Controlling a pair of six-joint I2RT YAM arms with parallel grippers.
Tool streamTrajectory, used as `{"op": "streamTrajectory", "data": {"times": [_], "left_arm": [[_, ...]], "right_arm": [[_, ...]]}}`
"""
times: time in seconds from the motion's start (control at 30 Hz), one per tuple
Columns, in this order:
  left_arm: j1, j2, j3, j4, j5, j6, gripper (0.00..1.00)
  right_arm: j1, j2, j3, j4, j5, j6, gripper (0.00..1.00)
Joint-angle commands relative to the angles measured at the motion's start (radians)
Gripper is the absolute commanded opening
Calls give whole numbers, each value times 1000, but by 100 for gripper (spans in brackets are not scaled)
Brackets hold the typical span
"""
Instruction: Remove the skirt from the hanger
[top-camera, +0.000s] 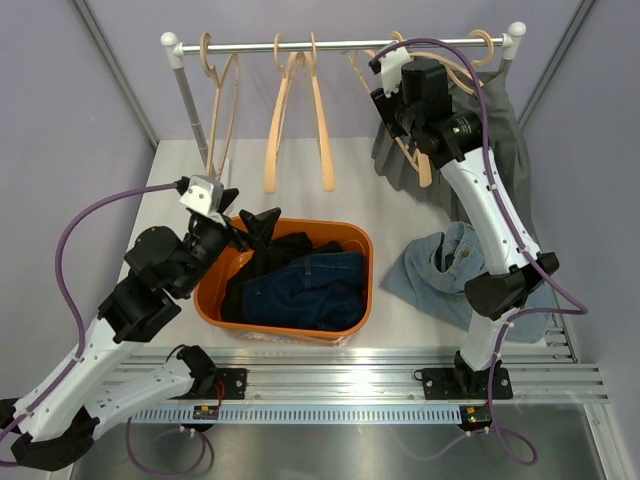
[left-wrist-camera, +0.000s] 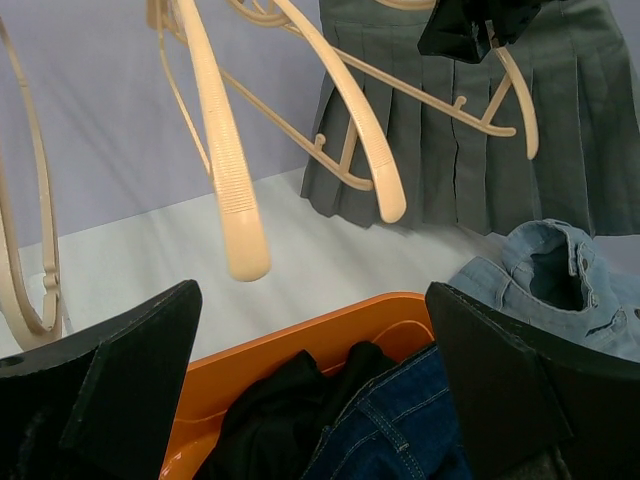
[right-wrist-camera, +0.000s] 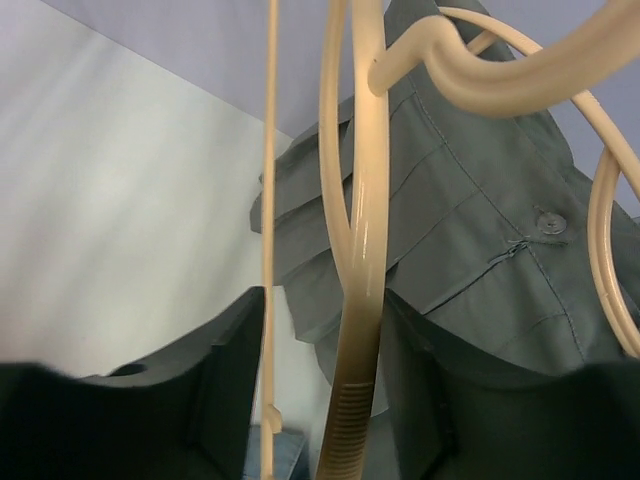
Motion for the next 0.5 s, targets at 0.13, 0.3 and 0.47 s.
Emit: {"op": "streamTrajectory", "data": {"times": [0.13,0.3,0.47], "left_arm": [[3,7,-1,66,26,1,99],[3,23,4,70,39,1,99],[3,35,11,74,63,1,99]], "right_arm": [[3,-121,9,-20,-136,43,73],[-26,-156,47,-72,-280,63,86],[-121,-181,133,-162,-527,66,98]]}}
